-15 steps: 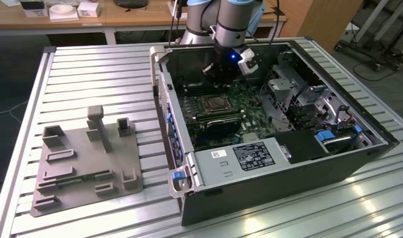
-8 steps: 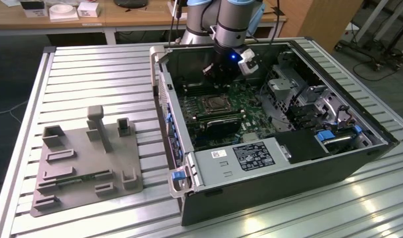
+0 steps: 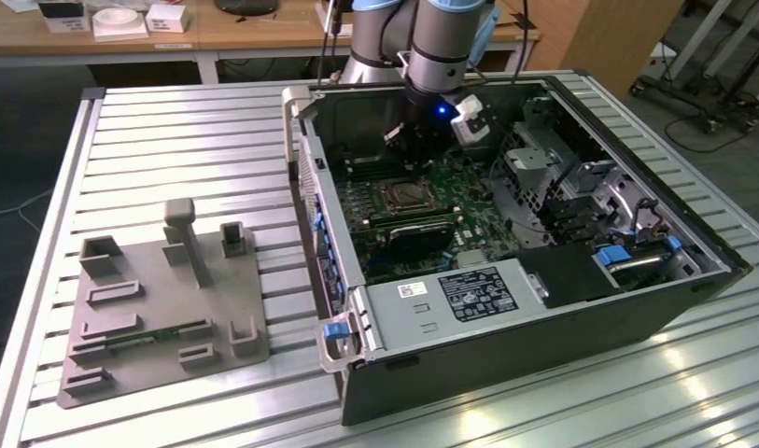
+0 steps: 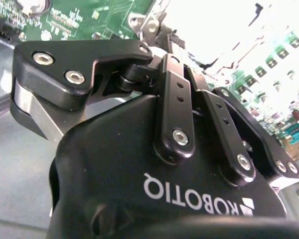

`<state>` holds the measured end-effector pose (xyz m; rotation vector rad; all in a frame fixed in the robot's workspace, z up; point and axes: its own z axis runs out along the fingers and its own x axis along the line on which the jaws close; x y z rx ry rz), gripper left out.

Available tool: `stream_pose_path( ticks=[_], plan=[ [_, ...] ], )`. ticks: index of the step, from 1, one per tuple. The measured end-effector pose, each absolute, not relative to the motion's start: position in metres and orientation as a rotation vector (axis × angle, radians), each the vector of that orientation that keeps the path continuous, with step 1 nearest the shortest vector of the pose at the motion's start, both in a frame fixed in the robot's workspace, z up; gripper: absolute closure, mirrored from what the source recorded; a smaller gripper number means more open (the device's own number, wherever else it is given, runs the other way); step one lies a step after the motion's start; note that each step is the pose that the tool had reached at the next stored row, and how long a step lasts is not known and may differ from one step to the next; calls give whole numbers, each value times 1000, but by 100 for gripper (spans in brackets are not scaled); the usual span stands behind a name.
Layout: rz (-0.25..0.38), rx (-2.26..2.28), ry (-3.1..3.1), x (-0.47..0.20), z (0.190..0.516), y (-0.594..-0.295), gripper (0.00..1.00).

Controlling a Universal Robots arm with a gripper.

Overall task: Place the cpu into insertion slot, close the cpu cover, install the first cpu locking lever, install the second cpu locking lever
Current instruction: 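Install the second cpu locking lever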

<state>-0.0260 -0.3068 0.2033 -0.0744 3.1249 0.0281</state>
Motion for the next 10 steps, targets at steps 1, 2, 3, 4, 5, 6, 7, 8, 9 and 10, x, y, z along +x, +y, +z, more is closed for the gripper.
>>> stream_pose_path(
  ticks=[1, 2, 3, 4, 5, 6, 7, 8, 9, 10],
  plan=[
    [26, -75, 3125, -26, 203, -308, 90],
    [23, -75, 3125, -26, 203, -309, 90],
    [22, -75, 3125, -26, 203, -311, 90],
    [22, -75, 3125, -26, 204, -312, 90],
    [21, -75, 3125, -26, 204, -312, 90],
    [20, -74, 3125, -26, 205, -312, 90],
    [20, -75, 3125, -26, 206, -313, 90],
    [20, -75, 3126, -25, 207, -313, 90],
    [20, -75, 3127, -25, 208, -313, 90],
    [19, -75, 3127, -24, 209, -313, 90]
  ],
)
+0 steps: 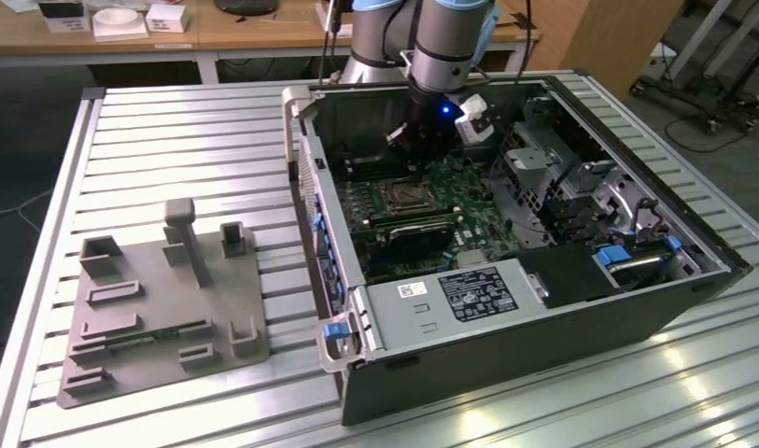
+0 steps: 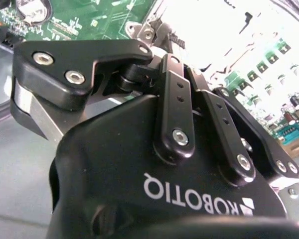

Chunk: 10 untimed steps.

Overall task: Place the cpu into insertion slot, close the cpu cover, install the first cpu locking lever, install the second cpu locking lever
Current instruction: 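Install the second cpu locking lever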

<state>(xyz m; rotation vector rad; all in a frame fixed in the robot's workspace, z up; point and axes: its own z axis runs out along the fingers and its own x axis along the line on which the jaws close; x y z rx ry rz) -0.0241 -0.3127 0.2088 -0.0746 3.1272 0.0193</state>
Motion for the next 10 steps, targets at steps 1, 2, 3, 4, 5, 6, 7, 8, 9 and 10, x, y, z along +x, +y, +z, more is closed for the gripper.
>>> stream_pose_path(
  ticks=[1, 2, 3, 4, 5, 6, 7, 8, 9, 10],
  plan=[
    [19, -75, 3128, -24, 210, -313, 90],
    [19, -75, 3129, -23, 211, -313, 90],
    [19, -74, 3130, -22, 211, -313, 90],
    [19, -75, 3131, -22, 211, -313, 90],
    [19, -75, 3133, -21, 211, -313, 90],
    [19, -75, 3134, -20, 211, -314, 90],
    [19, -75, 3135, -19, 211, -314, 90],
    [19, -75, 3136, -19, 211, -315, 90],
    [19, -75, 3137, -19, 211, -315, 90],
    [19, -75, 3137, -18, 211, -316, 90]
  ],
)
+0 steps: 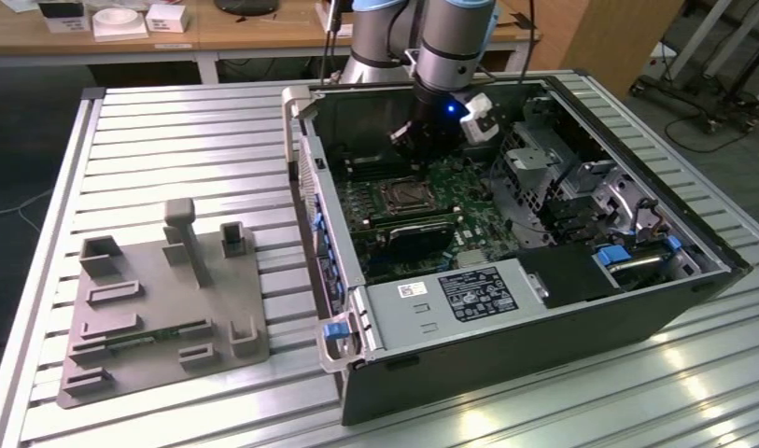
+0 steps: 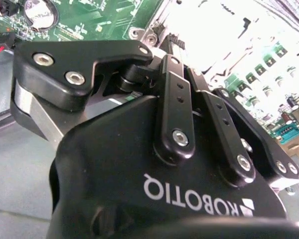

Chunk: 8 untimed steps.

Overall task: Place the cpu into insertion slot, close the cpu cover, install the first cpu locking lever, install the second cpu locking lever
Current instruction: 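Install the second cpu locking lever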

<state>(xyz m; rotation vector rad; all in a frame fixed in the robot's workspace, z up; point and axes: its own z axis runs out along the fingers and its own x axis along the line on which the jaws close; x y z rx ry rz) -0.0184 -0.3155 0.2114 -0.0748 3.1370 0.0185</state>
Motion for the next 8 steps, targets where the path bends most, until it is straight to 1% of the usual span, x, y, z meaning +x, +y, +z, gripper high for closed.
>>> stream_pose_path(
  ticks=[8],
  plan=[
    [12, -75, 3138, -18, 215, -318, 90]
  ],
)
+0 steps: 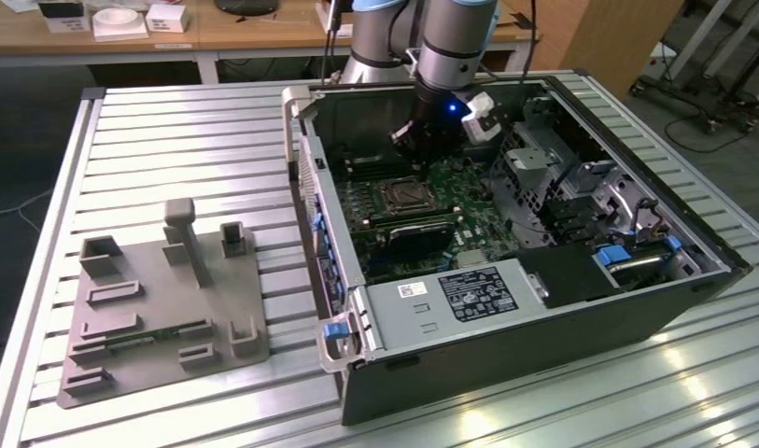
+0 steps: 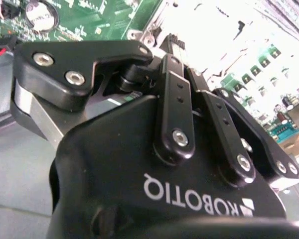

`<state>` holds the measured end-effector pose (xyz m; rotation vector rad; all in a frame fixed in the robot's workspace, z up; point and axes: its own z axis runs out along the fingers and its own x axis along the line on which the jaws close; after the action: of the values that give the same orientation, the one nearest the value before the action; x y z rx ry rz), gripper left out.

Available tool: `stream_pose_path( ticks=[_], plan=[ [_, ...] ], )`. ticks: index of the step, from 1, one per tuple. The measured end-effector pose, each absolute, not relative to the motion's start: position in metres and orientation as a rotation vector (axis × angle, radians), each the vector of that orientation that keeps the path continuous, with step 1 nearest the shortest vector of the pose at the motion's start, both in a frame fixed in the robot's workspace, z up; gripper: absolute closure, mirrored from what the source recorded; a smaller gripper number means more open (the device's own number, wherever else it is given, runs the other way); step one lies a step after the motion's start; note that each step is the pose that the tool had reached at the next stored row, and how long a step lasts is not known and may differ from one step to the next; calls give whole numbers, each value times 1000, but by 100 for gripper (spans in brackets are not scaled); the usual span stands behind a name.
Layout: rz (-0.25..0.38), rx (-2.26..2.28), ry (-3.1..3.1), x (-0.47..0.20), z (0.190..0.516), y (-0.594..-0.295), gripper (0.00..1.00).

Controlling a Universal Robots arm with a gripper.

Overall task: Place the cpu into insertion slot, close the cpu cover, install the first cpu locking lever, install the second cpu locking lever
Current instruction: 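Install the second cpu locking lever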

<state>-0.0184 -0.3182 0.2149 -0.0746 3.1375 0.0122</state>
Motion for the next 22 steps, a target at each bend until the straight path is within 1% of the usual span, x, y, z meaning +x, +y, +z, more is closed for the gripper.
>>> stream_pose_path(
  ticks=[14, 22],
  plan=[
    [9, -74, 3138, -18, 216, -325, 90],
    [9, -75, 3137, -18, 225, -326, 90]
  ],
)
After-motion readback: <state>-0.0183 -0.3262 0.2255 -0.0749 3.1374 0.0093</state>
